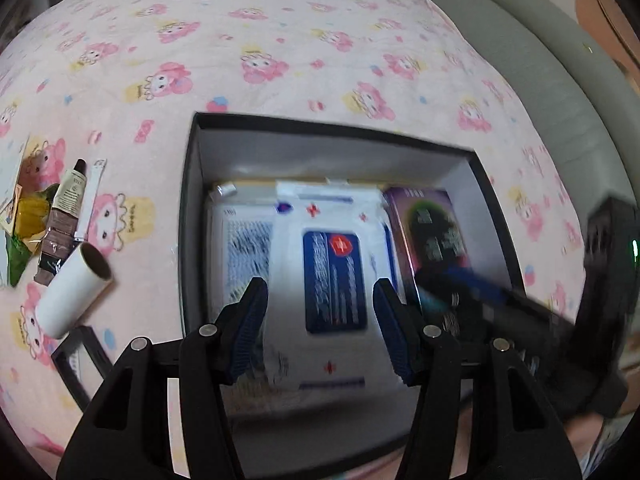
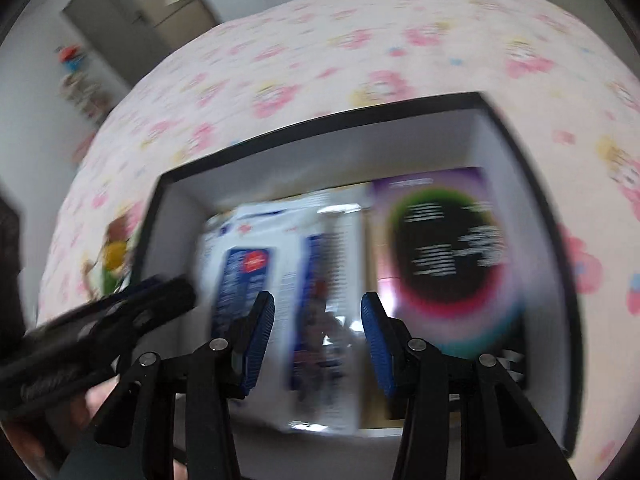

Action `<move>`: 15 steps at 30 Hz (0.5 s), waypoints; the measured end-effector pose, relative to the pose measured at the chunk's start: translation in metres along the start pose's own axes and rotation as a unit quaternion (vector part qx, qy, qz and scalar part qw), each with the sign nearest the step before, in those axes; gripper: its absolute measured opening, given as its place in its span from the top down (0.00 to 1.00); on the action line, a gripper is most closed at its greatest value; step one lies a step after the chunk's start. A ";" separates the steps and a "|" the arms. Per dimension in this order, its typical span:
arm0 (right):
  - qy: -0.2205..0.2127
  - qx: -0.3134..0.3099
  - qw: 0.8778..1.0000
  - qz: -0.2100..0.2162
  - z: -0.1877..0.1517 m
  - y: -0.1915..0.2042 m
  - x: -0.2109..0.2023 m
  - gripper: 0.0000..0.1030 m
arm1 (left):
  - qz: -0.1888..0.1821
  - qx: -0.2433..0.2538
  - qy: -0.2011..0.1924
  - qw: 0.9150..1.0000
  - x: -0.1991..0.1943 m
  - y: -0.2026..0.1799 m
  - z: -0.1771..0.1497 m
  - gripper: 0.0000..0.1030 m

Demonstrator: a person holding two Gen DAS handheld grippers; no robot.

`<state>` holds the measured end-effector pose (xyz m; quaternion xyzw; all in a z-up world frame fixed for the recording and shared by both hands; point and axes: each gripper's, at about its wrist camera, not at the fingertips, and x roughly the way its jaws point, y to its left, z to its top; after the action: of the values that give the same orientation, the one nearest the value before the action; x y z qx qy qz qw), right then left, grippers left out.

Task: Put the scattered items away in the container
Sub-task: 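Carry the wipes pack with the right gripper over the black box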

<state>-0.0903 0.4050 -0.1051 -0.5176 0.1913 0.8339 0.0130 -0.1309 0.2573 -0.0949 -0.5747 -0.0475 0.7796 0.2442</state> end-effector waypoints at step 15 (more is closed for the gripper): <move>-0.002 0.005 1.000 -0.005 -0.001 -0.003 -0.004 0.60 | 0.027 0.019 0.129 0.991 0.036 -0.015 -0.036 0.54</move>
<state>-0.0869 0.4085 -0.1029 -0.5165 0.1930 0.8340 0.0200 -0.1004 0.2787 -0.1334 -0.6666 0.0150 0.7062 0.2382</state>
